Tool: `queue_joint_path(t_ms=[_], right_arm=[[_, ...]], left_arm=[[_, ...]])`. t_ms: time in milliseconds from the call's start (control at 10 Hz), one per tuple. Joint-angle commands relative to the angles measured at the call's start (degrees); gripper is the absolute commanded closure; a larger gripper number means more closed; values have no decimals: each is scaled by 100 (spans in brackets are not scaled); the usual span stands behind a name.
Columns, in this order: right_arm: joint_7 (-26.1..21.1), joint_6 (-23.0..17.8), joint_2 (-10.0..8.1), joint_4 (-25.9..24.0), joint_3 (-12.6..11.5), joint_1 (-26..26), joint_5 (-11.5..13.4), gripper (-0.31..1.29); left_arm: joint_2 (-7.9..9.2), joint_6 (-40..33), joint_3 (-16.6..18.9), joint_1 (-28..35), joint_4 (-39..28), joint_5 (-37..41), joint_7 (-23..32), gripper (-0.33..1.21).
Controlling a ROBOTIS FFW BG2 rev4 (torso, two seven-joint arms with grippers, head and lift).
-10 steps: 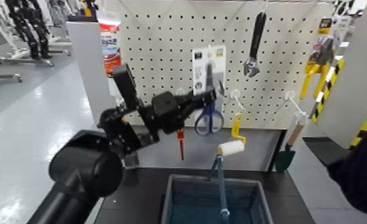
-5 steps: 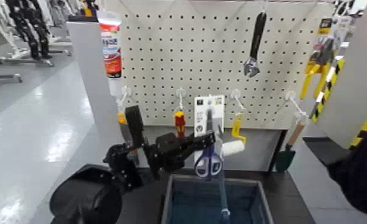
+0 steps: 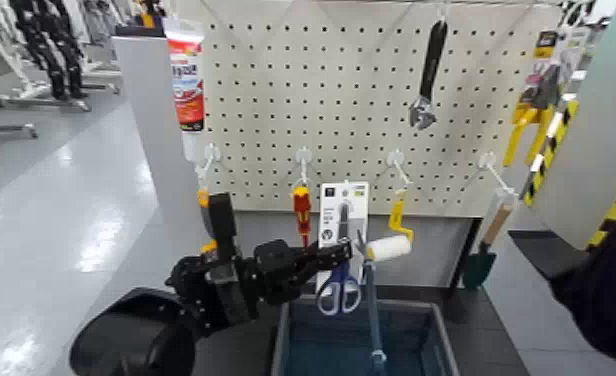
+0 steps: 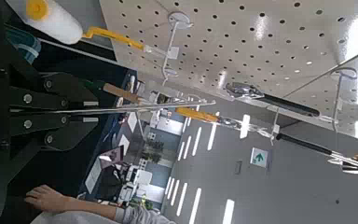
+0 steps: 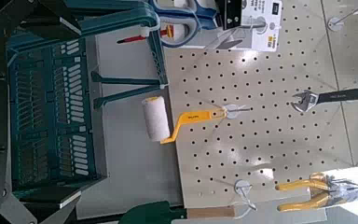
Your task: Put the blue scissors into the crate.
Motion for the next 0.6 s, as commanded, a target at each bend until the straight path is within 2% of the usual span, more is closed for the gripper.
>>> queue_joint_path(t_ms=[100, 600], right_arm=[[0, 0, 9, 6, 0, 0, 0, 12], [9, 0, 0, 15, 0, 0, -9, 12]], left_arm=[[27, 24, 44, 134, 157, -44, 8, 118], [-43, -266, -44, 170, 1229, -79, -238, 118]])
